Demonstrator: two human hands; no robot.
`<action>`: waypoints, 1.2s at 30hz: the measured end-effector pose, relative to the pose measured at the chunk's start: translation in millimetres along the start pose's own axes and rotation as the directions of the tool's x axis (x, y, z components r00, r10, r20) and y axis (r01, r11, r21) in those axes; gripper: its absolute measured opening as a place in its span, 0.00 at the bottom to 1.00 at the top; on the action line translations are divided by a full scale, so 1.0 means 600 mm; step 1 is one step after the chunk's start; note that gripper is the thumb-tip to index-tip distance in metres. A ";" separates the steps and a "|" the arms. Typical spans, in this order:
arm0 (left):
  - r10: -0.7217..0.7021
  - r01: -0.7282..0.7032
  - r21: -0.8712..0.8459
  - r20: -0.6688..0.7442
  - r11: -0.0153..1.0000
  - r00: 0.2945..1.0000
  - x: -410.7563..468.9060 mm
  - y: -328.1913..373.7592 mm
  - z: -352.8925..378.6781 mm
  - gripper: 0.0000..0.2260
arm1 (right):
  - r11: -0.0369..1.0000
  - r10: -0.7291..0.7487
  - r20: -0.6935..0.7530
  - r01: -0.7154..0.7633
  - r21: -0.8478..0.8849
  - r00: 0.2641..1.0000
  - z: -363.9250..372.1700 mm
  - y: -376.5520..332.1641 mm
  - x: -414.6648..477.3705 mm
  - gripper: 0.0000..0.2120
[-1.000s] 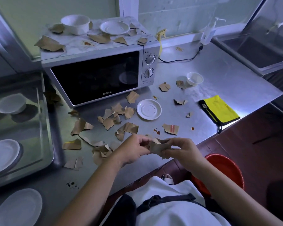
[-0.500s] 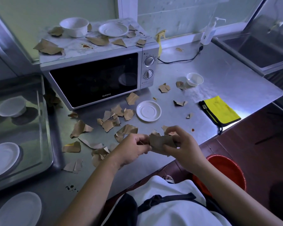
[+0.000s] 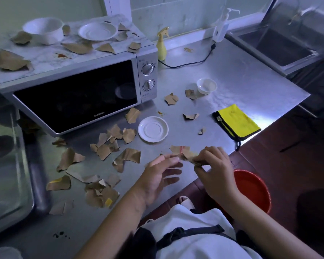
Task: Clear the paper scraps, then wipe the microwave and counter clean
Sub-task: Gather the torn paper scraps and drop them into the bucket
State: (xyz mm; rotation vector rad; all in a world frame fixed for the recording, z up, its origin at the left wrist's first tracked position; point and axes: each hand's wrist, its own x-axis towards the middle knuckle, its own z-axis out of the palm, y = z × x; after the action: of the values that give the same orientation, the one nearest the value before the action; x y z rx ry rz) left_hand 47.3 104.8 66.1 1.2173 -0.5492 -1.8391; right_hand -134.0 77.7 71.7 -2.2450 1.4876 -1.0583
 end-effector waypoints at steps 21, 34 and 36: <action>-0.117 -0.099 -0.344 -0.555 0.934 0.823 0.074 -0.015 -0.002 0.05 | 0.888 0.386 0.470 -0.457 0.042 0.793 0.068 0.191 0.077 0.16; -0.011 -0.212 -0.197 -0.756 0.957 0.655 0.021 -0.072 0.012 0.07 | 0.909 0.317 0.716 0.016 -0.416 0.622 0.224 0.249 0.149 0.09; -0.003 -0.232 -0.185 -0.787 0.955 0.616 0.014 -0.076 0.009 0.10 | 0.904 0.333 0.717 0.010 -0.428 0.613 0.232 0.243 0.153 0.10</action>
State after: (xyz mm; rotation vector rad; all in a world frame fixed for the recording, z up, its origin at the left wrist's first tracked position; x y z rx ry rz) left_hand 22.7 122.3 30.7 1.5852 0.1302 -1.0381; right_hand -120.4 -93.1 -68.3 -2.2490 1.4943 0.3524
